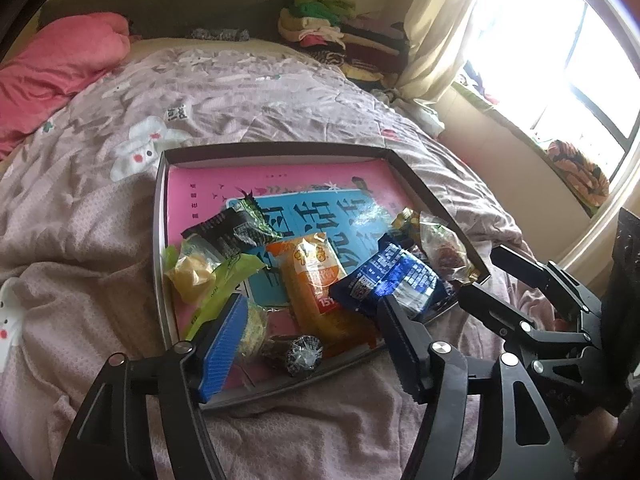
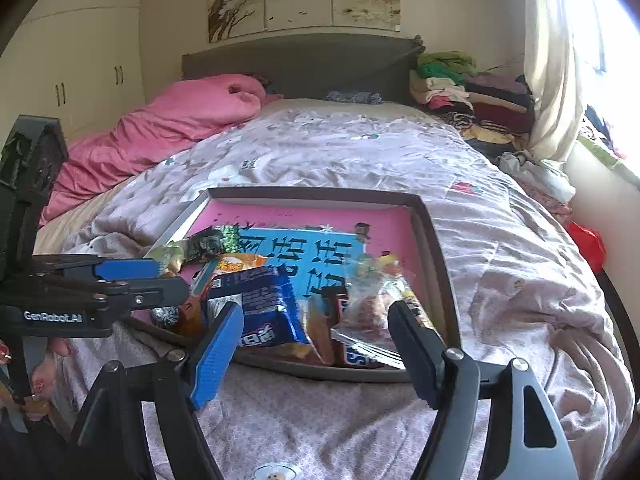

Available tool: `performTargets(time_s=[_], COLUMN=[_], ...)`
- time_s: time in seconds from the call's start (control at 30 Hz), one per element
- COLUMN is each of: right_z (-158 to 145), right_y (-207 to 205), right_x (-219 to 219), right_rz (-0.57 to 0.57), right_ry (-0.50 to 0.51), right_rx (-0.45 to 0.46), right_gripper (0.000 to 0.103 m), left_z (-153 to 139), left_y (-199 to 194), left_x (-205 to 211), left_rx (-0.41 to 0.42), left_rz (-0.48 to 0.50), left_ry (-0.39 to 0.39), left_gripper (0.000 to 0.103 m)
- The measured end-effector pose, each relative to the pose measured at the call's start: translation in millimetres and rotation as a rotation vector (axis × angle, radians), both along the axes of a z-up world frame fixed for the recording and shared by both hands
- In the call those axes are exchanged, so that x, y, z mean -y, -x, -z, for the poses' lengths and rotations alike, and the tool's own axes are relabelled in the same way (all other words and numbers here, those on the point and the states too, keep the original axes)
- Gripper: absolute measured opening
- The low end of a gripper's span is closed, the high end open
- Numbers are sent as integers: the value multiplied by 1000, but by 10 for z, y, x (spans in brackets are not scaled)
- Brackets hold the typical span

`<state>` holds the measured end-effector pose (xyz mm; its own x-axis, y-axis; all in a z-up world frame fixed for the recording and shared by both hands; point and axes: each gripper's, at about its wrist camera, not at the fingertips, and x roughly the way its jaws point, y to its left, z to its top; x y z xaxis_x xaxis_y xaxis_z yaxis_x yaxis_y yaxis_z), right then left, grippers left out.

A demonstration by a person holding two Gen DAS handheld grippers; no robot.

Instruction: Organize snacks

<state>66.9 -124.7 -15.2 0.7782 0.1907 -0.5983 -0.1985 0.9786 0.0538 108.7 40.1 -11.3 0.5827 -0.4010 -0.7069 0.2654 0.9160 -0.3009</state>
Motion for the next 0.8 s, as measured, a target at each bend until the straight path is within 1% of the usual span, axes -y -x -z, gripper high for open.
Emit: performTargets(time_s=[0.1, 0.2, 0.33, 0.43, 0.6, 0.8], right_z=[-35, -79, -138, -190, -281, -351], right_y=[31, 70, 121, 177, 274, 382], right_x=[47, 86, 131, 146, 156, 165], right_rz=[16, 30, 44, 43, 43, 35], right_ry=[-11, -19, -28, -28, -27, -49], right_rx=[8, 18, 29, 37, 50, 37], right_gripper=[77, 80, 83, 86, 89, 94], left_z=[-69, -166, -267, -329, -378, -400], left_y=[63, 153, 258, 333, 424, 565], left_x=[-10, -4, -12, -11, -30, 1], left_rx=[19, 53, 79, 98, 84, 63], left_rz=[-1, 1, -4, -18, -52, -84], left_ry=[6, -1, 6, -6, -8, -33], left_gripper=[75, 77, 79, 80, 81, 81])
